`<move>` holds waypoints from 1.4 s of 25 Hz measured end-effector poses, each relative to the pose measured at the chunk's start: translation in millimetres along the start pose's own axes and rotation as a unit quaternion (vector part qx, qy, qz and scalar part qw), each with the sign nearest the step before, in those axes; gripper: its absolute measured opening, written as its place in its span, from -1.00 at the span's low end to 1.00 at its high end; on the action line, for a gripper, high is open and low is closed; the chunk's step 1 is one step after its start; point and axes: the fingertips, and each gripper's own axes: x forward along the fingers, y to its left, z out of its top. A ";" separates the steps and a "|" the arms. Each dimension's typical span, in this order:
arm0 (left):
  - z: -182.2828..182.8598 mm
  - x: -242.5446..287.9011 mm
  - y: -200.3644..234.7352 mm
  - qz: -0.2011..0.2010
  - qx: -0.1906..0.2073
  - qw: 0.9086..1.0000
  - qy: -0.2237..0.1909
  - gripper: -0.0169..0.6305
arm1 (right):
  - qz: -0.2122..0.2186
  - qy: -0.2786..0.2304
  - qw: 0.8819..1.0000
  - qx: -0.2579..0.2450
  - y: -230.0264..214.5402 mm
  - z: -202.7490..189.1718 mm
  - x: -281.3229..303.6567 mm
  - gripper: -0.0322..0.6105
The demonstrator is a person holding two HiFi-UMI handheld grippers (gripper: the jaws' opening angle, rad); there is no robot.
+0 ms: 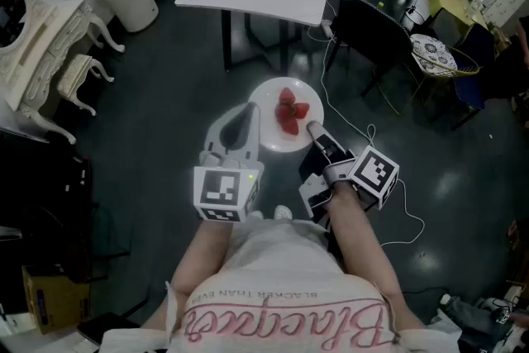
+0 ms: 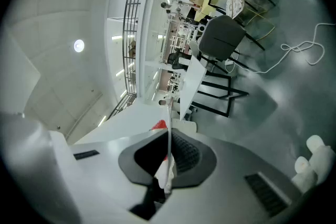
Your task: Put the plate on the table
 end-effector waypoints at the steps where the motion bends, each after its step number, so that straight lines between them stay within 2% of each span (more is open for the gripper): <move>1: 0.7 0.2 0.4 -0.001 0.000 1.000 0.000 -0.93 | -0.007 -0.001 1.000 -0.001 -1.6 0.4 -0.9 -0.87; 4: 3.5 0.8 1.1 -0.003 0.002 1.000 0.000 -0.93 | -0.018 -0.003 1.000 0.000 -4.4 1.3 -2.5 -0.87; 13: 3.0 3.0 -0.3 -0.003 0.005 1.000 0.000 -0.93 | -0.012 0.000 1.000 -0.001 -5.2 1.7 -1.5 -0.87; 23: -11.4 2.5 -2.5 0.020 0.009 1.000 0.000 -0.93 | 0.002 0.020 1.000 -0.014 -15.6 6.7 3.3 -0.87; 29: -7.3 29.0 -21.4 0.033 0.010 0.999 0.005 -0.93 | 0.007 0.034 0.999 -0.012 -23.2 41.9 7.4 -0.87; 35: -9.2 60.6 -5.8 0.032 0.005 0.999 0.007 -0.93 | 0.002 0.033 0.999 -0.008 -27.6 58.2 33.3 -0.87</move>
